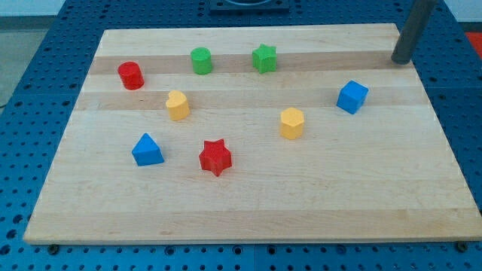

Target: Move the yellow hexagon towards the bottom left of the blue cube

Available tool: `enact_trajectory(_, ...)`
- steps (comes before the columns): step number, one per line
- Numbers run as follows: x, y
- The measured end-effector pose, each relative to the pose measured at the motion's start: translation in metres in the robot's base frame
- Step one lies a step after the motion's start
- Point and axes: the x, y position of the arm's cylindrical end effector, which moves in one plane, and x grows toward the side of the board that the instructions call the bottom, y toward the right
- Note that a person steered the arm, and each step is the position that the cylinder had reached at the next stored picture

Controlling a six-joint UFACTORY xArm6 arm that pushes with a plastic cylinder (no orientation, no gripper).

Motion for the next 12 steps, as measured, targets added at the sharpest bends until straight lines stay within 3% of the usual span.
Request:
enact_trajectory(5, -0.023, 0.002)
enact_trajectory(6, 0.017, -0.037)
enact_trajectory(7, 0.028, -0.05)
enact_trajectory(11, 0.04, -0.056)
enact_trajectory(12, 0.027, -0.086)
